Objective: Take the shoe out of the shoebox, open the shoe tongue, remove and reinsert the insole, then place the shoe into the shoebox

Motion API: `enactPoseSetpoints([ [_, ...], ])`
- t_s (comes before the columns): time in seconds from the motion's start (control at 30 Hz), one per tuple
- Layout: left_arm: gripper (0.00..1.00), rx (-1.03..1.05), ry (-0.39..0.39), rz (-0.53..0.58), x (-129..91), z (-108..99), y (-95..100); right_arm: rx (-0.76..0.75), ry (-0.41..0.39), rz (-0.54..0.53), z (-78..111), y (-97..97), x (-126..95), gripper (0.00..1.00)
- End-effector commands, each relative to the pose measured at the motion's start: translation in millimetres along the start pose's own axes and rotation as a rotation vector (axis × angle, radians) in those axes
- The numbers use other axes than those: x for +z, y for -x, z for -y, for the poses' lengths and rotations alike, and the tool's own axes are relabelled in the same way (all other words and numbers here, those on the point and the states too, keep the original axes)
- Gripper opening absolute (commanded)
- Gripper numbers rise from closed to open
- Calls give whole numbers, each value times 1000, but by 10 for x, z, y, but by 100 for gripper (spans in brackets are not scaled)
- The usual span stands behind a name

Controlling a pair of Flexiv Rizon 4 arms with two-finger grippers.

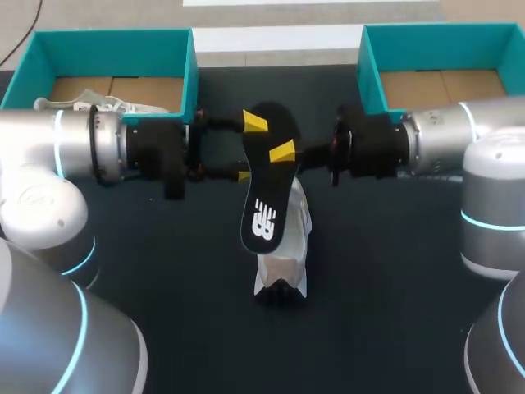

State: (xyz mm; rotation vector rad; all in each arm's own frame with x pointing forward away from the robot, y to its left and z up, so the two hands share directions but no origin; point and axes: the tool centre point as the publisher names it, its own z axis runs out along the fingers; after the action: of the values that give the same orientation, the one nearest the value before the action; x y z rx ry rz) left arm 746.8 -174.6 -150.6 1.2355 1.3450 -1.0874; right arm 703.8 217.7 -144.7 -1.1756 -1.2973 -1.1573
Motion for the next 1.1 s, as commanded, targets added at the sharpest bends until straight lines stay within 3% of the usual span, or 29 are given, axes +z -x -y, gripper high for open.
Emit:
enactPoseSetpoints([
  [0.03,100,-3,-21,-1,39,-62,-2,0,2,5,12,-17,67,0],
  [0.07,100,-3,-21,-1,46,-59,-3,0,1,4,19,-17,76,0],
  [0.1,91,-5,-22,1,52,-53,-4,0,2,4,25,-14,80,0],
  [0.17,47,-20,-20,8,67,-40,-13,1,4,2,33,-7,87,0],
  [0.2,34,-20,-20,9,74,-34,-19,1,5,1,35,-7,90,0],
  [0.27,24,-21,-22,11,81,-3,-21,0,6,1,36,-7,94,0],
  [0.33,20,-25,-24,15,85,14,-22,-1,9,2,37,-8,95,0],
  [0.37,7,-26,-25,17,90,28,-25,-2,13,2,42,-8,93,0],
  [0.4,2,-28,-25,20,94,35,-26,0,18,4,44,-8,92,0],
  [1.03,0,-59,-13,43,171,102,6,-13,38,2,72,26,93,0],
  [1.07,0,-65,-8,41,172,100,4,-23,51,7,88,25,81,7],
  [1.1,0,-74,-4,37,170,90,-6,-24,66,10,113,25,61,46],
])
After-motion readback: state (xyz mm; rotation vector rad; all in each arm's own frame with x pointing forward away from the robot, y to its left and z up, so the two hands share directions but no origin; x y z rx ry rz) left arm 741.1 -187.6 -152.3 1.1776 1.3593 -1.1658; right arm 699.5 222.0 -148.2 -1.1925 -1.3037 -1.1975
